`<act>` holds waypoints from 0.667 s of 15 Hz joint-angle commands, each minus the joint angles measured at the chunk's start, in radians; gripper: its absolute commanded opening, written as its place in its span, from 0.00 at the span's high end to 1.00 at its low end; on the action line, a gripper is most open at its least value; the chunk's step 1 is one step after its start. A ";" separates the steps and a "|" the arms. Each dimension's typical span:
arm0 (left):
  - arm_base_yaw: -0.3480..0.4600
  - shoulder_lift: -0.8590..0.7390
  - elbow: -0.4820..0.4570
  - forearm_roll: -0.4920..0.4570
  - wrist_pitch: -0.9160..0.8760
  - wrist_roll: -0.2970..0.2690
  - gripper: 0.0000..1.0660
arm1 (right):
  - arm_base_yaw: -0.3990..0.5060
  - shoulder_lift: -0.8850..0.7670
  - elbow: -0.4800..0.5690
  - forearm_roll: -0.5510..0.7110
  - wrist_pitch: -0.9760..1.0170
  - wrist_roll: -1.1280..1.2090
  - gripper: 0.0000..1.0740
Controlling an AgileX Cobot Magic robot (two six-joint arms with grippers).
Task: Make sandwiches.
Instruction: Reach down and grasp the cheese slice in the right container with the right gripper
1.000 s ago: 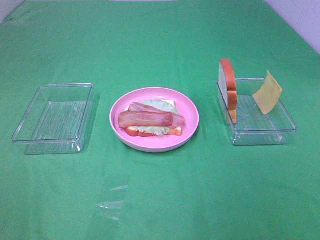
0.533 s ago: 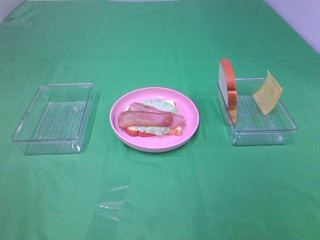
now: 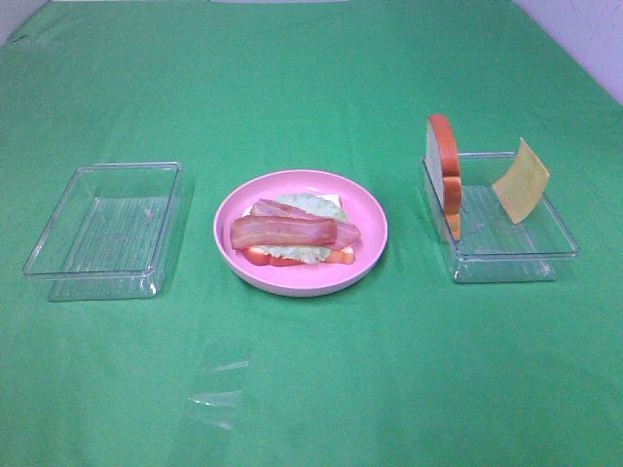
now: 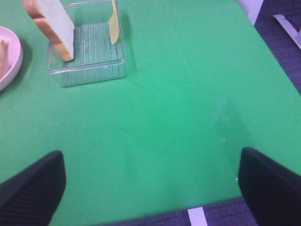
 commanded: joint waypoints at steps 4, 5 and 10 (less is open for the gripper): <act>0.005 -0.011 0.000 -0.009 -0.012 -0.003 0.08 | 0.000 -0.012 0.005 0.004 0.002 -0.001 0.11; 0.005 -0.011 0.000 -0.009 -0.012 -0.003 0.08 | 0.000 -0.012 0.005 0.004 0.002 -0.001 0.11; 0.005 -0.011 0.000 -0.009 -0.012 -0.003 0.08 | 0.000 -0.012 0.005 0.004 0.002 -0.001 0.11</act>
